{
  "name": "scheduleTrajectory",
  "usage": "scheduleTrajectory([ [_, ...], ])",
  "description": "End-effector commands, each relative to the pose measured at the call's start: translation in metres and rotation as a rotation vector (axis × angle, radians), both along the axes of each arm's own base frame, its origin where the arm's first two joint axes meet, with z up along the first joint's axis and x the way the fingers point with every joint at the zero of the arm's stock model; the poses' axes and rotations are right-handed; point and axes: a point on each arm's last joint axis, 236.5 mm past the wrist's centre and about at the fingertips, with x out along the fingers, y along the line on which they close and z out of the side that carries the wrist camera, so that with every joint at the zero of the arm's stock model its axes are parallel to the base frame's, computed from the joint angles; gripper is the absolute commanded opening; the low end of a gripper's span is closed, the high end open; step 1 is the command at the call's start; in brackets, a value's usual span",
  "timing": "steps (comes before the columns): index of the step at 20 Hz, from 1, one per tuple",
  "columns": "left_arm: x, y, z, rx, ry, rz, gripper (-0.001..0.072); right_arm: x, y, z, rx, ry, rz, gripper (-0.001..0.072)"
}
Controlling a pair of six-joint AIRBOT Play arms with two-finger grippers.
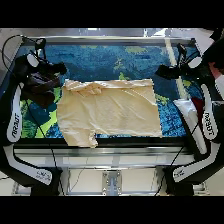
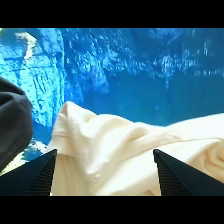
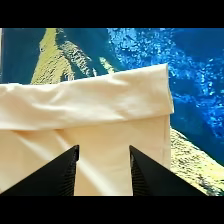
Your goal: Fold the shirts.
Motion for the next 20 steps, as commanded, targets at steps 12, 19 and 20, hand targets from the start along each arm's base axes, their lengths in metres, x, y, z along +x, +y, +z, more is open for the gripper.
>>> scheduleTrajectory([
  [12,-0.312,0.107,-0.070,-0.211,0.267,0.529,0.0703,-0.238,-0.090,0.010,0.020,0.324,-0.022,0.0376],
  [19,-0.334,0.028,-0.109,-0.486,0.360,0.384,0.0685,-0.289,-0.040,-0.072,0.179,0.344,-0.149,0.0377],
  [20,-0.325,0.019,-0.110,-0.550,0.358,0.358,0.0685,-0.286,-0.039,-0.071,0.191,0.333,-0.157,0.0378],
])
